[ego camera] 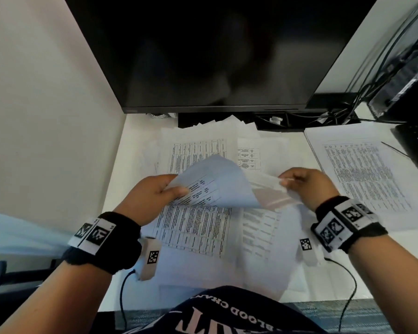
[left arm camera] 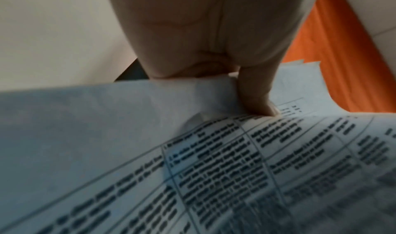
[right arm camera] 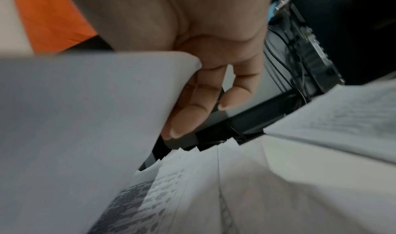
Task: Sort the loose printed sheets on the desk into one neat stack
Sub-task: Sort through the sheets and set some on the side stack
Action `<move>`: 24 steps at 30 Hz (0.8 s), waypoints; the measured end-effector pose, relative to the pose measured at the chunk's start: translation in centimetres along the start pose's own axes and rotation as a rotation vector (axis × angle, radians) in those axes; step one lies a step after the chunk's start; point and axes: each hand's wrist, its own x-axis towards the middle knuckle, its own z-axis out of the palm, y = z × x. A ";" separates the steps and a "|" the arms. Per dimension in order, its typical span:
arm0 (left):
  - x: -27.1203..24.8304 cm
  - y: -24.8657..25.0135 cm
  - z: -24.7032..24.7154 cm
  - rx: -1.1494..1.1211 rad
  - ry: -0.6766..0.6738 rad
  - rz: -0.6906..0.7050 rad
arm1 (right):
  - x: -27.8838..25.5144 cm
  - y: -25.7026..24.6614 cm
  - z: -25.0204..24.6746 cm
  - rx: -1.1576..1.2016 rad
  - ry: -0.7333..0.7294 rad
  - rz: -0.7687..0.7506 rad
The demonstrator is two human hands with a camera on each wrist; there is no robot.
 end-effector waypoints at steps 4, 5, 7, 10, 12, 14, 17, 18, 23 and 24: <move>0.4 1.7 -0.7 -0.060 -0.008 0.056 | 1.1 -1.0 -2.2 -0.091 -0.019 -0.028; 0.8 1.8 -0.7 -0.087 -0.003 0.041 | 1.3 -1.2 -2.3 -0.117 -0.046 -0.026; 1.8 1.3 -0.4 -0.118 0.057 0.002 | 1.8 -1.2 -2.3 -0.184 -0.095 -0.011; 4.0 -0.9 0.8 -0.114 0.220 -0.155 | 2.4 -0.9 -2.1 -0.252 -0.157 0.018; 5.3 -2.6 2.0 -0.124 0.291 -0.348 | 2.6 -0.5 -1.9 -0.262 -0.193 0.030; 6.1 -4.1 3.3 -0.145 0.339 -0.503 | 2.5 0.2 -1.7 -0.266 -0.215 0.067; 7.9 -7.1 5.3 -0.086 0.393 -0.536 | 2.5 1.4 -1.2 -0.239 -0.225 0.114; 8.9 -9.1 6.2 -0.045 0.384 -0.532 | 2.5 1.8 -1.1 -0.225 -0.218 0.131; 8.5 -5.4 7.4 -0.005 0.376 -0.529 | 3.0 3.8 -0.1 -0.081 -0.180 0.201; 8.5 -5.0 7.6 -0.019 0.374 -0.522 | 3.1 4.1 0.0 -0.056 -0.169 0.209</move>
